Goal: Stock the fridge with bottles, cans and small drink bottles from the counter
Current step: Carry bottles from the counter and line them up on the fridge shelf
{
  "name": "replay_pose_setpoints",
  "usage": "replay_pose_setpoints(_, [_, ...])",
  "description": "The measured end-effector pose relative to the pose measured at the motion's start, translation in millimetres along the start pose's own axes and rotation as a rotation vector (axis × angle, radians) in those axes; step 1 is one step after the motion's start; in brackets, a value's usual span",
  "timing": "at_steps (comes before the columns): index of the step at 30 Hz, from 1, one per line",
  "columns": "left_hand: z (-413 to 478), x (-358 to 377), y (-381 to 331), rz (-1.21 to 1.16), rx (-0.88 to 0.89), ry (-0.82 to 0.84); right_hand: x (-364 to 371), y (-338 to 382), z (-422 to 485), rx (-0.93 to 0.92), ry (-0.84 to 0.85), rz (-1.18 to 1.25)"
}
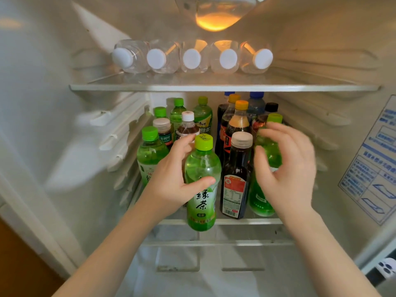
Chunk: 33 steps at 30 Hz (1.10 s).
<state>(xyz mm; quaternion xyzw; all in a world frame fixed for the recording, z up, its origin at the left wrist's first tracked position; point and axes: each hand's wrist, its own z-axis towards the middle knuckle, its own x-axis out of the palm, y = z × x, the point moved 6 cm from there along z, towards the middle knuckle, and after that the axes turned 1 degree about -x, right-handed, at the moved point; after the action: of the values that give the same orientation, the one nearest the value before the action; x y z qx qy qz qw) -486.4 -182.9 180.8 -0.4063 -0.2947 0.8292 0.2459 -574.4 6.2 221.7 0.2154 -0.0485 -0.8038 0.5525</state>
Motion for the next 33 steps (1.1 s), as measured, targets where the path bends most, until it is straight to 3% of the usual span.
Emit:
replay_pose_setpoints(3, [-3,2,0,0.003,0.004,0.001,-10,-36,-3,0.304,-0.034,0.033])
replay_pose_setpoints(7, [-3,5,1,-0.004,0.016,-0.006,8,-65,-15,0.572,0.202,0.126])
replay_pose_setpoints(9, [-3,7,1,-0.003,0.024,-0.008,14,-70,-21,0.591,0.284,0.107])
replay_pose_setpoints(22, [11,5,1,0.024,0.069,0.005,17,-75,-18,0.61,0.384,0.218])
replay_pose_setpoints(27, [11,5,0,0.041,0.063,0.002,3,-88,14,0.617,0.146,0.219])
replay_pose_setpoints(29, [11,5,-1,0.035,0.05,-0.002,5,-92,33,0.572,0.122,0.213])
replay_pose_setpoints(33, [5,9,-1,0.017,0.075,-0.015,29,-104,59,0.554,0.279,0.221])
